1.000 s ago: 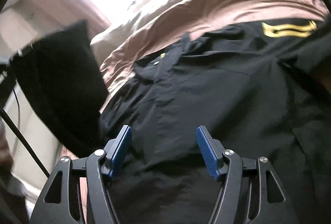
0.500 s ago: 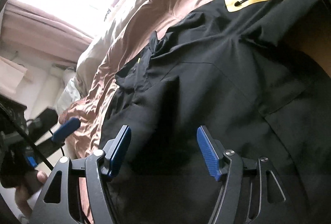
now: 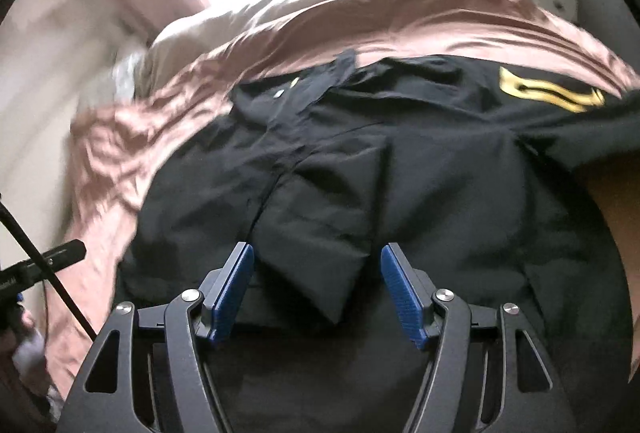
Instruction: Fold large clothes
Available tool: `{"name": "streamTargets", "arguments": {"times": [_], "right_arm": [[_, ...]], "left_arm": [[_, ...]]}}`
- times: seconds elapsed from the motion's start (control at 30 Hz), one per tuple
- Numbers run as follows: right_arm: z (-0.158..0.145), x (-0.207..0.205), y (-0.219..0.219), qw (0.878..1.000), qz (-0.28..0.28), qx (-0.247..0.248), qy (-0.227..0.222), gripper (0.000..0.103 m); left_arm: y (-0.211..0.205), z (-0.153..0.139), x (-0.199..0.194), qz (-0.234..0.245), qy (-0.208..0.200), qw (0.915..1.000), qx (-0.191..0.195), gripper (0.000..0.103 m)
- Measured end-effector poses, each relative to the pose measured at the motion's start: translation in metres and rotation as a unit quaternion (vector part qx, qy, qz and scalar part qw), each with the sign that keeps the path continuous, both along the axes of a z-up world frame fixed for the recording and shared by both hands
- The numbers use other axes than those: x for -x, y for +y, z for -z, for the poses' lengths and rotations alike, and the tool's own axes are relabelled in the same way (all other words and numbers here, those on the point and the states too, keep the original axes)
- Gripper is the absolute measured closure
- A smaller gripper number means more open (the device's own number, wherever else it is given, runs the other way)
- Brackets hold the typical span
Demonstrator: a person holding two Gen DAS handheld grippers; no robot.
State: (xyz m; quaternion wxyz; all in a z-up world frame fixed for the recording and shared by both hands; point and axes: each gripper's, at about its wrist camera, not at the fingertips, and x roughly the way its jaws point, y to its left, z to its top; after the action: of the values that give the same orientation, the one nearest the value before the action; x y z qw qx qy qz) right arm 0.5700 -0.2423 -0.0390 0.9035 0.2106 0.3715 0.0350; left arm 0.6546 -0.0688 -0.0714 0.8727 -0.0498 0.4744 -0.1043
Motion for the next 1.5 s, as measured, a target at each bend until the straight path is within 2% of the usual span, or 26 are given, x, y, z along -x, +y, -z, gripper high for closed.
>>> {"name": "streamTargets", "arguments": {"times": [0.13, 0.3, 0.4, 0.5, 0.57, 0.7, 0.77, 0.9, 1.0, 1.17, 1.23, 1.3, 1.33, 1.4, 1.5], "right_arm": [[-0.001, -0.021, 0.034, 0.997, -0.036, 0.072, 0.009, 0.039], [0.014, -0.050, 0.058, 0.990, -0.050, 0.125, 0.037, 0.039], [0.023, -0.056, 0.072, 0.982, -0.058, 0.174, 0.050, 0.039], [0.029, -0.062, 0.077, 0.975, -0.045, 0.208, 0.060, 0.039], [0.028, -0.063, 0.070, 0.979, -0.024, 0.192, 0.061, 0.039], [0.025, -0.052, 0.013, 0.993, 0.061, 0.083, 0.054, 0.039], [0.025, -0.044, -0.019, 0.993, 0.107, 0.034, 0.045, 0.039], [0.031, -0.019, -0.073, 0.983, 0.170, -0.068, 0.029, 0.039], [0.040, -0.003, -0.095, 0.974, 0.196, -0.110, 0.038, 0.039], [0.057, 0.020, -0.101, 0.961, 0.181, -0.205, 0.051, 0.039], [0.058, 0.015, -0.097, 0.962, 0.166, -0.212, 0.052, 0.046], [0.062, 0.005, -0.092, 0.965, 0.149, -0.211, 0.054, 0.065], [0.065, -0.001, -0.093, 0.965, 0.146, -0.210, 0.055, 0.070], [0.073, -0.009, -0.099, 0.965, 0.147, -0.208, 0.058, 0.090], [0.083, -0.024, -0.112, 0.963, 0.149, -0.221, 0.050, 0.094]], "left_arm": [[0.038, 0.031, 0.012, -0.054, 0.012, 0.9983, -0.018, 0.032], [0.067, 0.060, 0.014, -0.091, 0.024, 0.9956, 0.001, 0.032], [0.074, 0.074, 0.006, -0.096, 0.046, 0.9942, -0.014, 0.036], [0.074, 0.075, 0.000, -0.098, 0.039, 0.9932, -0.048, 0.036], [0.078, 0.081, -0.005, -0.101, 0.045, 0.9933, -0.036, 0.036], [0.079, 0.098, -0.010, -0.105, 0.059, 0.9913, -0.054, 0.037], [0.078, 0.104, -0.013, -0.106, 0.063, 0.9906, -0.059, 0.037], [0.079, 0.106, -0.013, -0.111, 0.060, 0.9902, -0.060, 0.037], [0.079, 0.105, -0.013, -0.115, 0.058, 0.9901, -0.056, 0.037], [0.076, 0.099, -0.010, -0.111, 0.052, 0.9915, -0.043, 0.037], [0.074, 0.097, -0.008, -0.110, 0.048, 0.9918, -0.042, 0.037], [0.073, 0.096, -0.008, -0.110, 0.046, 0.9920, -0.042, 0.037], [0.072, 0.096, -0.008, -0.109, 0.045, 0.9922, -0.041, 0.037], [0.070, 0.097, -0.009, -0.104, 0.044, 0.9928, -0.039, 0.037], [0.067, 0.100, -0.013, -0.100, 0.043, 0.9930, -0.045, 0.037]]}}
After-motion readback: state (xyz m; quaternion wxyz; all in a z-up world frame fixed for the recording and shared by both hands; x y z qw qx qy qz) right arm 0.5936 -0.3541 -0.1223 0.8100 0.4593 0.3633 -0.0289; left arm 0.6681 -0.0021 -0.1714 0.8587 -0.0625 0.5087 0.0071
